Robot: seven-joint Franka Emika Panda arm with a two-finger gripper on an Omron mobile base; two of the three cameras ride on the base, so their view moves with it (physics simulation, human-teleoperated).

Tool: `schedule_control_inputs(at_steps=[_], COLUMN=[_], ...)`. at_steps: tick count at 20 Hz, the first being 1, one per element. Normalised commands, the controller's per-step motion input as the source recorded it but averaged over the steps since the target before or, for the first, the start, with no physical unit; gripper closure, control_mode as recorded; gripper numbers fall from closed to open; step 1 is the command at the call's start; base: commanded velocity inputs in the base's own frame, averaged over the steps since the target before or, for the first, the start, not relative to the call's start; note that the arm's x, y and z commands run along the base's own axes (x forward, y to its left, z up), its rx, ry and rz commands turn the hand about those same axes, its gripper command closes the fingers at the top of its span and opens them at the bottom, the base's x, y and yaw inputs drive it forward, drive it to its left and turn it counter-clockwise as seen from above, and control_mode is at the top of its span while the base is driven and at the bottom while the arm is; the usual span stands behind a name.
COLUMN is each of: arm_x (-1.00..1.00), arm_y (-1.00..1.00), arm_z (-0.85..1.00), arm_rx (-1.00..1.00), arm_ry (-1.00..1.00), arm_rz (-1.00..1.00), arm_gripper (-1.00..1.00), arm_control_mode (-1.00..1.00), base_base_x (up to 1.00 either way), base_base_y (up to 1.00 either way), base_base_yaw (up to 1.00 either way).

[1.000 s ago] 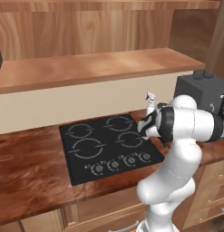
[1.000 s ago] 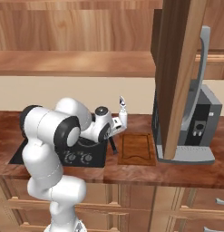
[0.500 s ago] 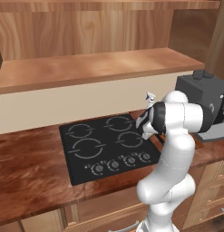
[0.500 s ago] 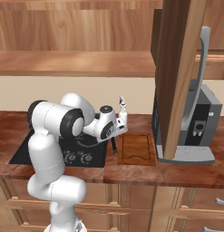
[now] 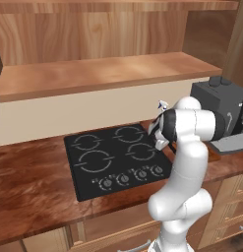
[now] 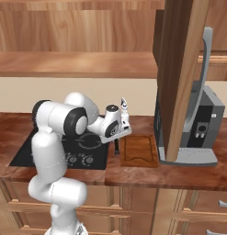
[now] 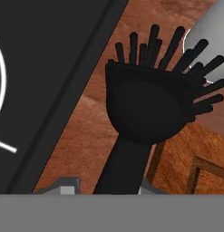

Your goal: Grab the spray bottle from the cabinet, then place it next to the cutting board for sanitizing. Then grab the dish brush from the countertop next to the sink and place it next to the cutting board.

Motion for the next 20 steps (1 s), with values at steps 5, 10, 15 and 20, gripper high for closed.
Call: schedule_control_inputs(at_steps=[5,10,15,20], arm_x=[0.00,-0.16,-0.35,-0.35], arm_y=[0.01,0.01,0.00,0.00], arm_z=[-0.15,0.00,0.09,0.39], arm_rx=[0.00,0.00,0.00,0.00], arm_ry=[0.00,0.00,-0.02,-0.04], arm_rz=[0.00,0.00,0.00,-0.01], arm_gripper=[-1.00,-1.00,-1.00,-1.00], arm_control_mode=[-1.00,-1.00,-1.00,-1.00], base_base_x=[0.00,0.00,0.00,0.00], base_base_y=[0.00,0.00,0.00,0.00], base_base_yaw=[0.00,0.00,0.00,0.00])
